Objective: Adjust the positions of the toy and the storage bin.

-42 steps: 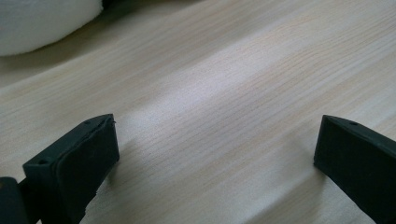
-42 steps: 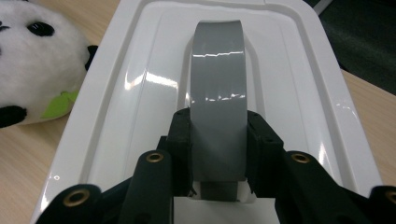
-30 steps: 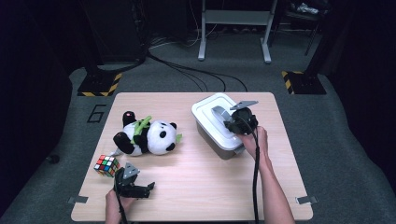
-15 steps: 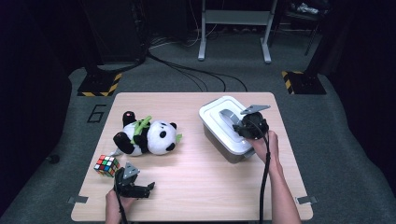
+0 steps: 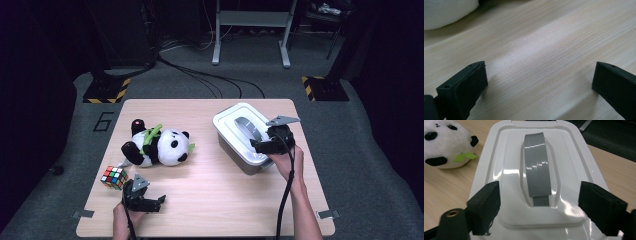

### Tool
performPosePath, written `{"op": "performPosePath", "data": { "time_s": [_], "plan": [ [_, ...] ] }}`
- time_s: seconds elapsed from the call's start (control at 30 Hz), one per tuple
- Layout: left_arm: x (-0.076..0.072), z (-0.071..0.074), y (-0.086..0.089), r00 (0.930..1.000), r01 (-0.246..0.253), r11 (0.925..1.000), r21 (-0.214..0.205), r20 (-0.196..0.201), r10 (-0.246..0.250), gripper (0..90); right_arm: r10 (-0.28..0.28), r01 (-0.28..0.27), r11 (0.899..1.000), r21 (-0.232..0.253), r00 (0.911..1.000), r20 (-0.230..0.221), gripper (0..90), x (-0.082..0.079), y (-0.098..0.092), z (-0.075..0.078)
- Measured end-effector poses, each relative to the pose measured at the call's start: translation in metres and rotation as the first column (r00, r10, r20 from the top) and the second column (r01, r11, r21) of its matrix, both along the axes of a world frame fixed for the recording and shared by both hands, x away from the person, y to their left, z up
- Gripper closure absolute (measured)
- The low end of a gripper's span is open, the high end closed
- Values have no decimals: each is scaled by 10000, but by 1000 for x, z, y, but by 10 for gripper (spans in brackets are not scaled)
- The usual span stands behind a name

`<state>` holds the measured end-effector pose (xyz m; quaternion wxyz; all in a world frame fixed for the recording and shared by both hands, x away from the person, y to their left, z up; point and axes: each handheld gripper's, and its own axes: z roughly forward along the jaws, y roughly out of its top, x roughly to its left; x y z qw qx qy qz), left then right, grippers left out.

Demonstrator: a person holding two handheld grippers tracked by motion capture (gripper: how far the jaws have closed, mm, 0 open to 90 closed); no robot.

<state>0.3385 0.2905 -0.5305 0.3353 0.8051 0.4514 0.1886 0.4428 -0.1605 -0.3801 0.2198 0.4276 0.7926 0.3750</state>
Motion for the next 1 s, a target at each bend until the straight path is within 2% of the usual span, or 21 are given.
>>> {"op": "performPosePath", "data": {
  "time_s": [0.2,0.37,0.5,0.63,0.7,0.8,1.0],
  "plan": [
    [0,0,0,10000,-39,10000,-6,56,39,0,-204,206,9998,-67,9995,226,8,-25,-9,0],
    [0,0,0,10000,-30,10000,0,35,30,0,-550,552,9985,-18,9976,419,0,-47,-20,-6],
    [0,0,0,10000,-35,10000,-4,49,35,0,-914,908,9958,125,9942,566,0,-63,-32,-19],
    [0,0,0,10000,-15,10000,-1,52,15,0,-1385,1367,9901,316,9884,619,0,-78,-45,-37],
    [0,0,0,10000,-24,10000,-8,47,24,0,-1592,1570,9865,470,9860,494,0,-84,-51,-49],
    [1,0,-1,10000,-51,10000,-30,47,51,0,-1881,1874,9809,526,9821,90,0,-86,-57,-71],
    [2,1,-3,10000,1,10000,-66,93,-1,1,-2089,2107,9773,202,9755,-683,0,-81,-63,-115]
  ]
}}
